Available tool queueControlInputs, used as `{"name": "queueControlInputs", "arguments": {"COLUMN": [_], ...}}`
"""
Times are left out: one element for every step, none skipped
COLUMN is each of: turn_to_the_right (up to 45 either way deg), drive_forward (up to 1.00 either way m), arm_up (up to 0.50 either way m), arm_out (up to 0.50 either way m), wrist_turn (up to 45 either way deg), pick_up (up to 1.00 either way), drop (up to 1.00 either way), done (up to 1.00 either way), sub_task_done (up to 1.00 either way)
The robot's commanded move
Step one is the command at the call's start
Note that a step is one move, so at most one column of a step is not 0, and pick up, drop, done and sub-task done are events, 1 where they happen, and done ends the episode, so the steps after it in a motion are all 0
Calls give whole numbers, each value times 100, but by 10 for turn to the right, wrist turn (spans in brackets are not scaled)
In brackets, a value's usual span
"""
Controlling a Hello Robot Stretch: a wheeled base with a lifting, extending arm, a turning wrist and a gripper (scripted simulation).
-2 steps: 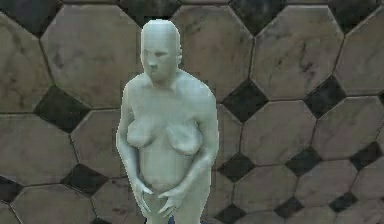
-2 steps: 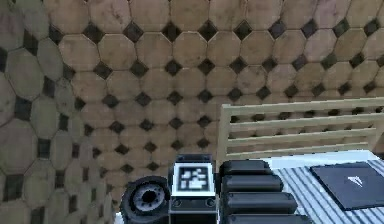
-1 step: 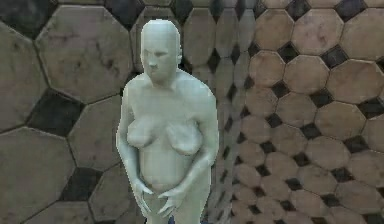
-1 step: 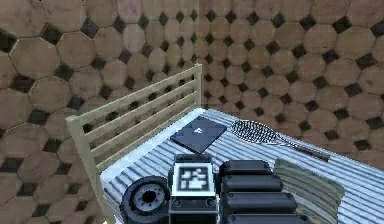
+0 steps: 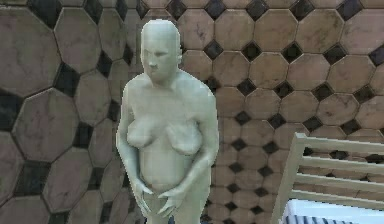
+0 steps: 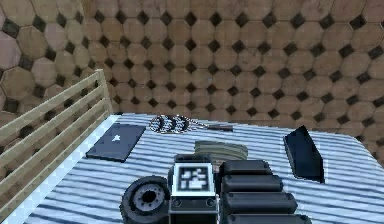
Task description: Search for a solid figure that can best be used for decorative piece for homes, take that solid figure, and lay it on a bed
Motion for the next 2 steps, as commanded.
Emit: {"name": "queueControlInputs", "arguments": {"turn_to_the_right": [0,0], "drive_forward": [0,0], "arm_up": [0,0], "arm_out": [44,0], "wrist_turn": [0,450], "pick_up": [0,0], "drop": [0,0], "done": [0,0], "sub_task_done": [0,0]}}
